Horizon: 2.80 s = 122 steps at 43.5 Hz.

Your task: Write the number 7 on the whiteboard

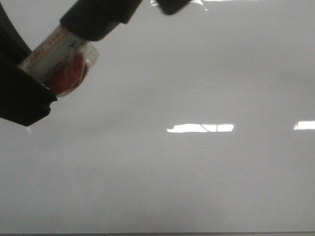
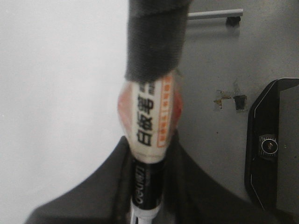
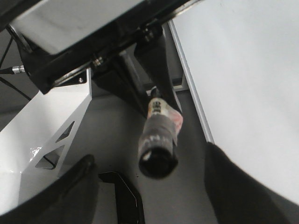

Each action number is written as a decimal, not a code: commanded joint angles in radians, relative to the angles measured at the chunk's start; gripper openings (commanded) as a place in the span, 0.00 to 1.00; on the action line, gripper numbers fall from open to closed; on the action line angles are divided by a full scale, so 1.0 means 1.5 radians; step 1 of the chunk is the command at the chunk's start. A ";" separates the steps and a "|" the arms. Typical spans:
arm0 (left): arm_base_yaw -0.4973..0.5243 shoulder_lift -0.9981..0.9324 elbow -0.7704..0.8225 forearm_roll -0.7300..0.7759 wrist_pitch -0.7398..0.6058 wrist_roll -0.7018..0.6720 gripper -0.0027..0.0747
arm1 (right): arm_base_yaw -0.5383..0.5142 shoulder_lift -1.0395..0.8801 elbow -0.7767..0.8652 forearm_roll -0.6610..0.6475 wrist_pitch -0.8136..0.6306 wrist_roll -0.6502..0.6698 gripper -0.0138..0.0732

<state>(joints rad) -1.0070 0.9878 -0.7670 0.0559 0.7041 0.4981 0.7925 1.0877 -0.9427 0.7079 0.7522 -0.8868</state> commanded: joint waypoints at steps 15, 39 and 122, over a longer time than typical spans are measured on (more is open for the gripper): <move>-0.004 -0.012 -0.023 0.000 -0.037 -0.001 0.01 | 0.024 0.066 -0.037 0.038 -0.067 -0.013 0.72; -0.004 -0.012 -0.023 -0.004 -0.040 -0.001 0.06 | 0.024 0.066 -0.037 0.085 -0.071 -0.013 0.07; -0.004 -0.011 -0.023 -0.005 -0.082 -0.002 0.01 | -0.290 0.237 -0.160 0.133 -0.240 -0.006 0.09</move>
<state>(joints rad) -1.0070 0.9834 -0.7676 0.0563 0.6376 0.4985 0.3607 1.4635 -1.1368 0.8716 0.4352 -0.8927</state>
